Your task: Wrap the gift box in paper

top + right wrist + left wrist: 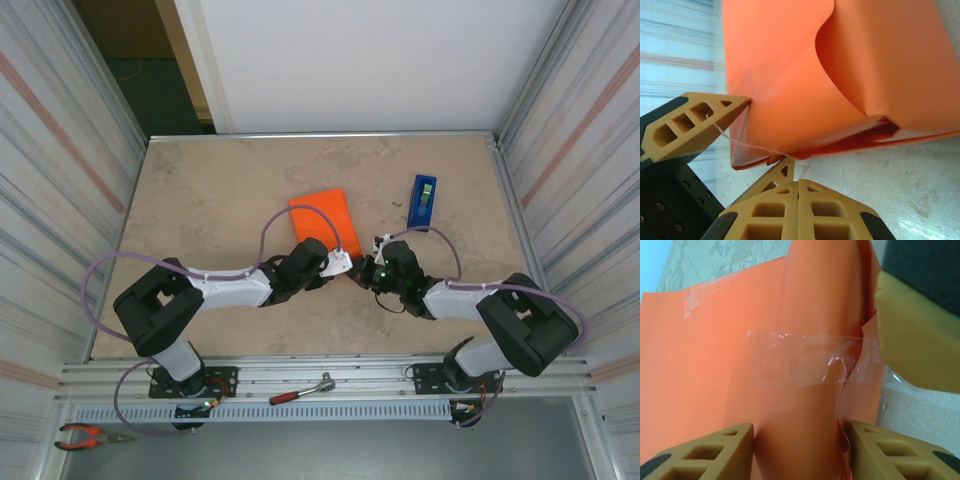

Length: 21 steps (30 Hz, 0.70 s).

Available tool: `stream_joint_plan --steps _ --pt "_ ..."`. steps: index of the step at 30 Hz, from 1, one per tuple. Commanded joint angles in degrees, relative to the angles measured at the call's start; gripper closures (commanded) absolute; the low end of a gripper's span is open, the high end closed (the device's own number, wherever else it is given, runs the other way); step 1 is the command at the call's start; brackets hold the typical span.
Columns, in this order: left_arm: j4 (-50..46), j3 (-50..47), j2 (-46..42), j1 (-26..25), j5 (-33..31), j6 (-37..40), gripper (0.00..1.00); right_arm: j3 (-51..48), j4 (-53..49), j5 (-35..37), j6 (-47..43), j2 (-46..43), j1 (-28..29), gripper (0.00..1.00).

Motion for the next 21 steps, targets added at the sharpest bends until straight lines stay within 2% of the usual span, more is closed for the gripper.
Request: stream_joint_plan --steps 1,21 --pt "-2.91 -1.14 1.45 -0.82 2.28 -1.41 0.51 1.58 0.62 0.69 0.89 1.19 0.29 1.0" --pt "-2.8 -1.27 1.56 -1.02 2.13 -1.42 0.5 2.89 1.93 0.88 1.04 5.2 0.33 0.98"
